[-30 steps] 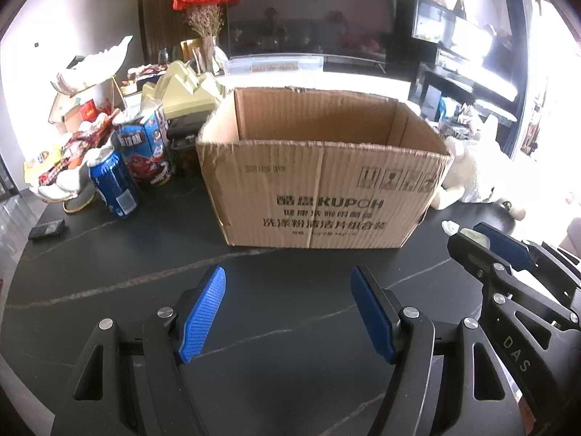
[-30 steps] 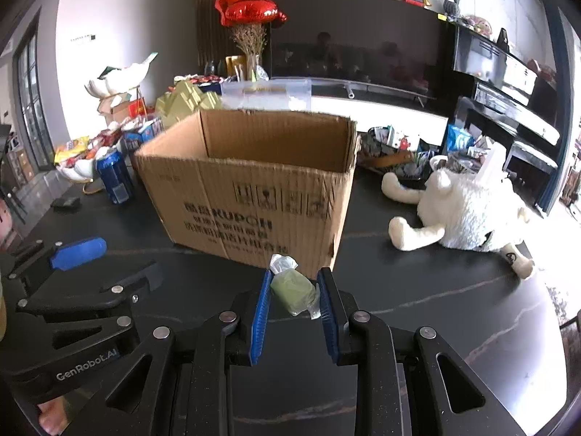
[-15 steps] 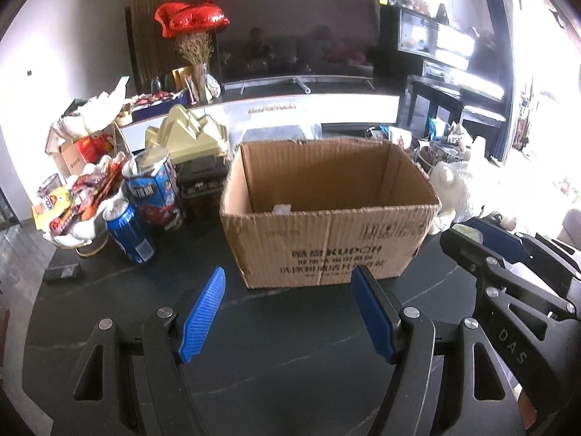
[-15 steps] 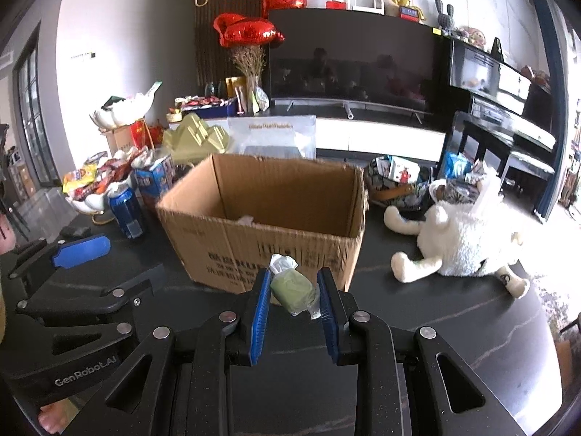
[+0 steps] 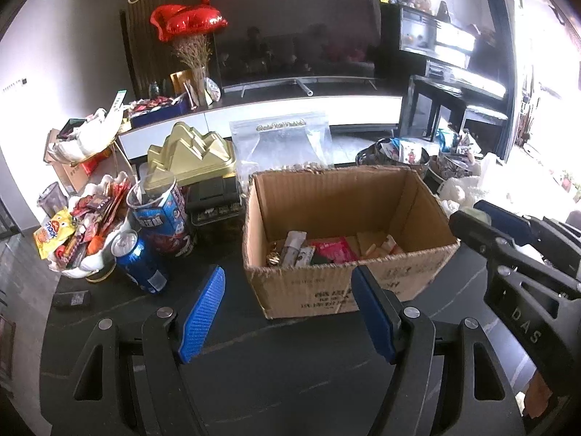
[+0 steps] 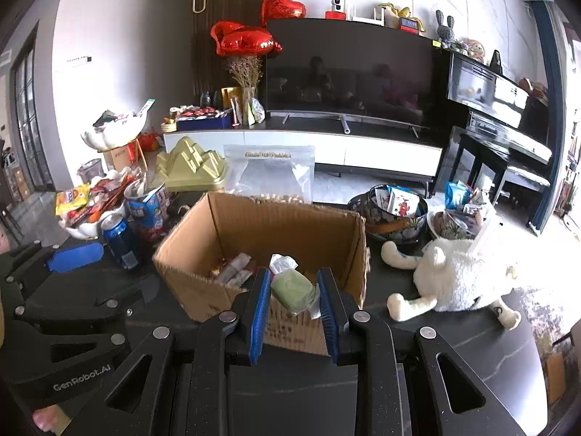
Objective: Organize snacks
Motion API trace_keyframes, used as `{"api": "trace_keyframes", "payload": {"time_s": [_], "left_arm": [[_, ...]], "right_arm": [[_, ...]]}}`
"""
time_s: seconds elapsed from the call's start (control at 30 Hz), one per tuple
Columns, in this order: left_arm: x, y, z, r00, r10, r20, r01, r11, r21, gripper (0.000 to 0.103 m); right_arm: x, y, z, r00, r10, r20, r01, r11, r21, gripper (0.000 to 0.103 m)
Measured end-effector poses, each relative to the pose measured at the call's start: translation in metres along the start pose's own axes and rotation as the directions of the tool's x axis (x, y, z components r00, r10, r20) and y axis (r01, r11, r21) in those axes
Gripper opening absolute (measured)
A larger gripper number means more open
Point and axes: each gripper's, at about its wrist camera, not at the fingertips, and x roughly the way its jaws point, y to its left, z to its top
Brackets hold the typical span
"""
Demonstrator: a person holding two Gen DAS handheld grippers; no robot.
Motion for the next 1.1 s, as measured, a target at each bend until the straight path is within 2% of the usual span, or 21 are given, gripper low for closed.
{"api": "trace_keyframes", "payload": {"time_s": [0.43, 0.73, 0.87, 1.1], "left_arm": [[0.026, 0.018, 0.032, 0.999, 0.031, -0.013, -0.031, 1.0, -0.006, 0.072], [0.028, 0.021, 0.028, 0.999, 0.033, -0.013, -0.033, 0.999, -0.006, 0.074], [0.019, 0.02, 0.024, 0.999, 0.046, -0.001, -0.046, 0.999, -0.006, 0.074], [-0.01, 0.016, 0.013, 0.994, 0.091, 0.062, -0.092, 0.996, 0.019, 0.086]], "right_arm": [[0.05, 0.004, 0.035, 0.998, -0.008, -0.064, 0.007, 1.0, -0.013, 0.028], [0.059, 0.006, 0.027, 0.994, -0.024, -0.104, 0.024, 1.0, -0.009, 0.048], [0.047, 0.004, 0.025, 0.995, -0.037, -0.092, 0.037, 0.999, 0.002, 0.055], [0.01, 0.006, 0.014, 0.996, -0.065, -0.057, 0.065, 0.998, 0.006, 0.066]]}}
